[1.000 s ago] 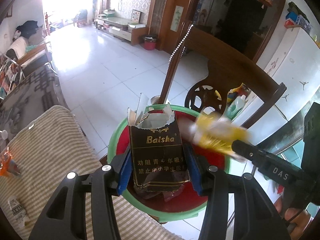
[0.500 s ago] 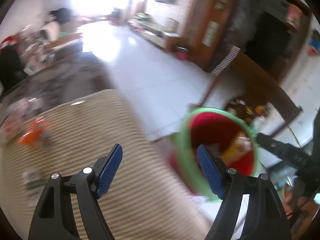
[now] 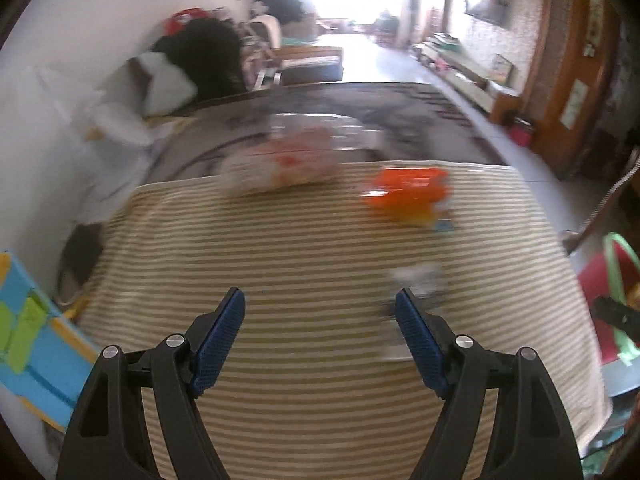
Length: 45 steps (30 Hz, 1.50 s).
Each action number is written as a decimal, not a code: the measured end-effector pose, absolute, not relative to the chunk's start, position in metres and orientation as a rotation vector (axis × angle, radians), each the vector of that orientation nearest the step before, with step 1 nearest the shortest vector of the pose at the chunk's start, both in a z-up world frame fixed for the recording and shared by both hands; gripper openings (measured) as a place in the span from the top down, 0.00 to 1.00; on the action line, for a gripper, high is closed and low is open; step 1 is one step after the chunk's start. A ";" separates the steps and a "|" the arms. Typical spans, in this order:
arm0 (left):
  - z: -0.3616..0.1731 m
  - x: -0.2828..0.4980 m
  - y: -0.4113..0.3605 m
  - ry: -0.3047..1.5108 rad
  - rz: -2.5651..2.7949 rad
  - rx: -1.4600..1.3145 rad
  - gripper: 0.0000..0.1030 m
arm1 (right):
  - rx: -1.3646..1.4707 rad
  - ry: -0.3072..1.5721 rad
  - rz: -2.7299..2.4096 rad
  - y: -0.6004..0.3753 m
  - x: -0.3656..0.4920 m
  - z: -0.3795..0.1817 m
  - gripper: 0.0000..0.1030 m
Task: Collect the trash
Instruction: 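Move both open tools back over the remaining trash on the table, then grasp the pink Pocky box with the left tool while the right tool grasps the white paper cup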
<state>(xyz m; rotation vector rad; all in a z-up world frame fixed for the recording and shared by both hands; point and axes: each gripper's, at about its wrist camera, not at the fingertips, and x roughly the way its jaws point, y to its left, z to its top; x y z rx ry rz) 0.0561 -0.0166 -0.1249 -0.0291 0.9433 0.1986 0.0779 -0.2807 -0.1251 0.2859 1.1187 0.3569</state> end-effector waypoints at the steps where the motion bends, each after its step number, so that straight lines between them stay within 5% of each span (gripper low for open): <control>1: -0.125 0.054 -0.001 0.942 0.208 -0.030 0.28 | 0.263 1.135 0.378 -0.259 0.081 -0.132 0.29; 11: -0.077 0.111 0.113 0.835 0.200 0.115 0.28 | 0.200 1.279 0.388 -0.142 0.126 -0.188 0.21; 15: -0.061 0.172 0.119 0.793 0.127 0.283 0.28 | 0.151 1.290 0.388 -0.130 0.126 -0.196 0.40; 25: -0.169 0.271 0.087 1.105 -0.251 0.255 0.28 | 0.240 1.247 0.415 -0.157 0.092 -0.163 0.40; 27: -0.183 0.276 0.073 1.108 -0.242 0.329 0.20 | 0.266 1.252 0.389 -0.164 0.091 -0.161 0.39; 30: -0.190 0.285 0.067 1.101 -0.233 0.297 0.07 | 0.290 1.256 0.364 -0.174 0.090 -0.162 0.39; 37: -0.192 0.292 0.068 1.101 -0.231 0.253 0.07 | 0.296 1.258 0.371 -0.169 0.090 -0.162 0.39; 45: -0.207 0.276 0.064 1.113 -0.195 0.507 0.08 | 0.289 1.278 0.406 -0.160 0.088 -0.167 0.38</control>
